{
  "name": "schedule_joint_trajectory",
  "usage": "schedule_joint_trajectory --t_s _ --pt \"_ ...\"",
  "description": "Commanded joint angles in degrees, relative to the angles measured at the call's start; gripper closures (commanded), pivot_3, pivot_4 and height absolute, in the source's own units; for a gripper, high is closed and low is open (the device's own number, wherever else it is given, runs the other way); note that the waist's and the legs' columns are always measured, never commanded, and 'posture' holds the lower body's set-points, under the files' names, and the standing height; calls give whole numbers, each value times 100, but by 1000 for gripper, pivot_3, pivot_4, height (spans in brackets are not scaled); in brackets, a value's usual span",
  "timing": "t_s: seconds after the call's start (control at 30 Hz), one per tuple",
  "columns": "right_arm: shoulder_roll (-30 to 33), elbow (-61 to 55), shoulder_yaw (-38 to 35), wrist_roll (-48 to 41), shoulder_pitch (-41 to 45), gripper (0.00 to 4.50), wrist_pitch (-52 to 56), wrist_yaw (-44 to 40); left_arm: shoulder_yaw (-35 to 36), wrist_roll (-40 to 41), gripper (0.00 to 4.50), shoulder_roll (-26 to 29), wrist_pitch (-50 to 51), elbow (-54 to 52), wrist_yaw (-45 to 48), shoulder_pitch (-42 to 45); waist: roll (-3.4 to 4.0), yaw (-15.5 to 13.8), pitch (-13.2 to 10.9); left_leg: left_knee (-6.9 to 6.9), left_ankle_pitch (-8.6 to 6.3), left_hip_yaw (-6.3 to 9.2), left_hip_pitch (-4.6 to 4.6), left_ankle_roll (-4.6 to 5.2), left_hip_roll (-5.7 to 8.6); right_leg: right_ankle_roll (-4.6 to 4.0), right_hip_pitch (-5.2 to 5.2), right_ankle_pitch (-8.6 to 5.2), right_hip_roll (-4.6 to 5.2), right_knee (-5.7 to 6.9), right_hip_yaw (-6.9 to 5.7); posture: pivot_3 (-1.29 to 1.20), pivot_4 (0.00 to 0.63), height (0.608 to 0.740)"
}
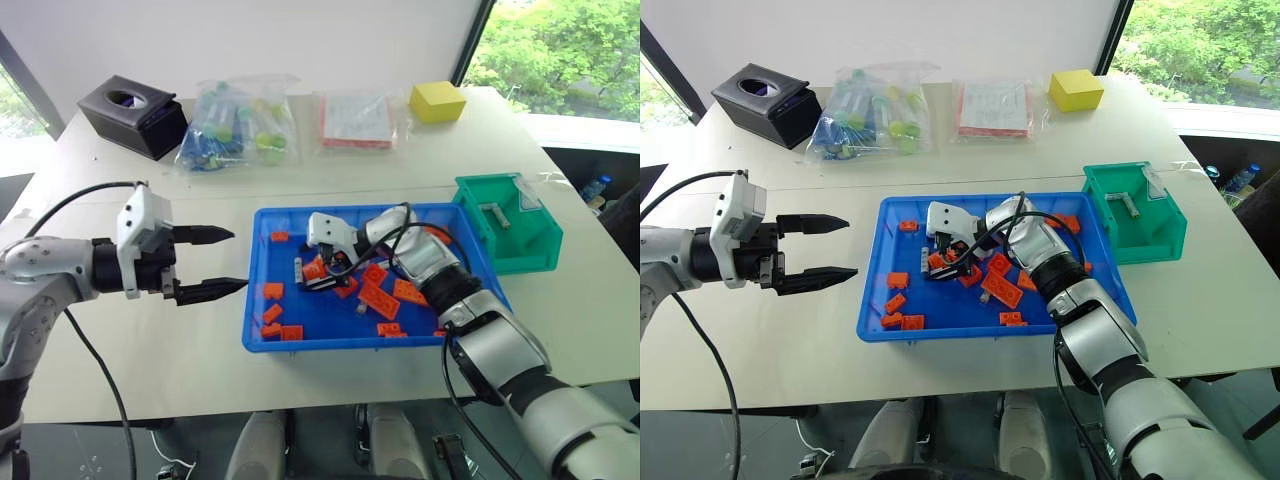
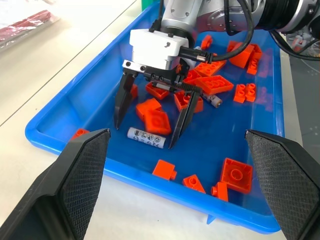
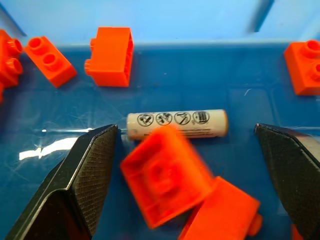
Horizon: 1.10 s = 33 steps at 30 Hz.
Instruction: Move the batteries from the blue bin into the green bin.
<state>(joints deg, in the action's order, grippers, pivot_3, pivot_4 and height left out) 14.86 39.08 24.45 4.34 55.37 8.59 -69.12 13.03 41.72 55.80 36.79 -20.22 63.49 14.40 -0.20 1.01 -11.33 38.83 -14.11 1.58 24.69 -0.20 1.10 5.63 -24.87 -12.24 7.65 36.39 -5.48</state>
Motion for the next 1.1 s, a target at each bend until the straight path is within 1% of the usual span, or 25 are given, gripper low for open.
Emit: schedule_joint_trajectory --t_s 0.03,0.13,0.23,0.63,0.73,0.77,0.8,0.93,1.03,1.1 --pt "-80 60 51 144 120 15 -129 38 126 28 0 21 -51 -73 -19 95 0 1 0 0 0 0 0 0 0 0 0 0 0 0 0 0 150 692" --pt "-91 23 72 161 91 15 -157 -23 105 14 0 7 -59 -51 -37 131 0 3 0 0 0 0 -1 0 0 0 0 0 0 0 1 0 150 692" --pt "-75 -60 56 149 48 762 -120 -77 96 15 0 -8 -61 -47 -50 149 0 1 0 0 0 0 -2 0 0 0 1 0 0 1 1 0 150 692" --pt "-47 -348 -16 81 -80 762 150 -178 -53 -89 0 -84 -124 94 -13 322 0 -1 0 0 0 -1 -2 0 0 0 1 0 -1 1 1 0 150 692" --pt "-34 -435 -12 74 -121 1638 195 -209 -88 -121 0 -103 -130 126 12 372 0 1 0 0 0 -1 -2 0 0 0 1 0 -1 1 1 0 150 692" --pt "-33 -454 -12 82 -132 2081 202 -204 -94 -127 0 -111 -128 130 19 383 0 0 0 0 0 -1 -2 0 0 0 1 0 -1 1 1 0 150 692" --pt "-30 -472 -8 99 -142 2255 202 -188 -98 -131 0 -117 -127 132 27 391 0 -4 0 0 0 -1 -3 0 0 0 1 0 -1 1 2 0 150 692" --pt "11 -698 -76 46 -213 2255 413 -155 -112 -128 0 -125 -109 116 67 377 0 0 0 0 0 -1 -3 0 0 0 1 0 -1 1 2 0 150 692" --pt "234 -1426 -180 -78 -395 2255 743 -240 -127 -113 0 -129 -93 101 93 359 0 -20 0 -1 0 0 -2 0 0 0 1 0 -1 1 2 0 150 692" --pt "522 -2496 -424 -396 -579 2255 1403 -367 -151 -115 0 -148 -96 93 101 351 1 -32 -1 0 0 -1 -2 0 0 0 1 0 1 0 2 0 150 692"
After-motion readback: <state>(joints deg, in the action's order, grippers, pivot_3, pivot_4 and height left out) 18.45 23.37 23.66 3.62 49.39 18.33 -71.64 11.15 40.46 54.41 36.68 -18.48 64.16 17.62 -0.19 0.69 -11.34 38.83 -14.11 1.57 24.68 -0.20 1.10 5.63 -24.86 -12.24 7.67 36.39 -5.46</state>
